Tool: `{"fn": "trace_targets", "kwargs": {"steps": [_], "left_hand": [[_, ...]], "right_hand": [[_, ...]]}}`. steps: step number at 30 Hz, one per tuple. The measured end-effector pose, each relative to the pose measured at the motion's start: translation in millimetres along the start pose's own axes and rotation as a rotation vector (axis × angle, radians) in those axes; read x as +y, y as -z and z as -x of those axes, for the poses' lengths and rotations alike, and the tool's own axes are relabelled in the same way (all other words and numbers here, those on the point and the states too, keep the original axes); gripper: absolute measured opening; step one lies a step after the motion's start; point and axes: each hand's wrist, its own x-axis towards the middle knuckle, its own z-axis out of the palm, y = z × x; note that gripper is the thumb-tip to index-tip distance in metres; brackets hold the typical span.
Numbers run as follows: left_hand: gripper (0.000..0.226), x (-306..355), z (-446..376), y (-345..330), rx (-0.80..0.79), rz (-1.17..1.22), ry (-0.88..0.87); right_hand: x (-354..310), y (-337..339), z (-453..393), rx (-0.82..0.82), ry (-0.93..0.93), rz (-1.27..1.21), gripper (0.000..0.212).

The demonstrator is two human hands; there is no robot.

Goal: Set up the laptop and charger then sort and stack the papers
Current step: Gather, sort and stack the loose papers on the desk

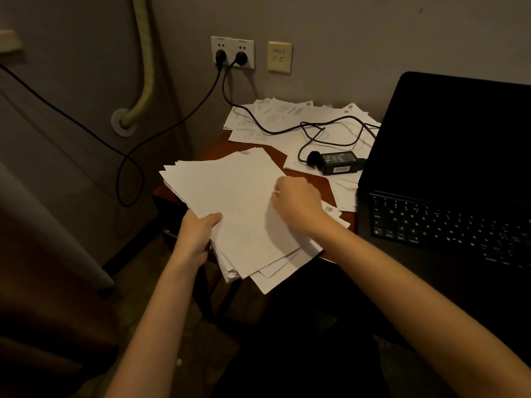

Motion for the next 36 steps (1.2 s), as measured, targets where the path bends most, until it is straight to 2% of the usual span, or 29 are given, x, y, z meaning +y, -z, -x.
{"fn": "trace_targets", "kwargs": {"steps": [4, 8, 14, 21, 23, 29, 30, 33, 34, 36], "left_hand": [[0.032, -0.9, 4.5, -1.6, -0.018, -0.038, -0.005], [0.03, -0.8, 4.7, -9.1, 0.065, 0.006, -0.015], [0.035, -0.2, -11.0, -19.3, 0.113, 0.003, -0.017], [0.029, 1.4, -18.2, -24.0, 0.148, -0.003, -0.03], [0.027, 2.7, -19.8, -24.9, 0.142, -0.008, -0.042], [0.025, 9.7, -26.0, -28.3, 0.115, -0.047, -0.086], [0.025, 11.4, -27.5, -29.7, 0.108, -0.055, -0.091], [0.027, 14.7, -33.2, -33.1, 0.094, -0.073, -0.097], [0.028, 14.5, -34.9, -33.6, 0.097, -0.073, -0.094], [0.028, 11.7, -36.6, -32.3, 0.103, -0.064, -0.082]], "right_hand": [[38.2, -7.1, -16.5, -0.042, -0.065, 0.178, 0.026], [64.3, -16.4, -36.7, 0.004, -0.092, 0.349, 0.031], [80.5, -11.9, -65.8, 0.082, 0.012, 0.473, 0.029], [84.0, 8.2, -87.2, 0.009, 0.098, 0.75, 0.032], [84.5, 8.7, -90.4, -0.028, 0.082, 0.763, 0.033], [91.6, -4.9, -97.3, 0.009, 0.015, 0.641, 0.018], [91.8, -4.4, -98.2, 0.013, 0.025, 0.651, 0.019], [92.5, 0.5, -100.9, 0.012, 0.039, 0.639, 0.038], [93.1, 1.8, -101.4, -0.003, 0.051, 0.657, 0.037], [94.3, 1.7, -102.3, -0.033, 0.096, 0.741, 0.02]]}}
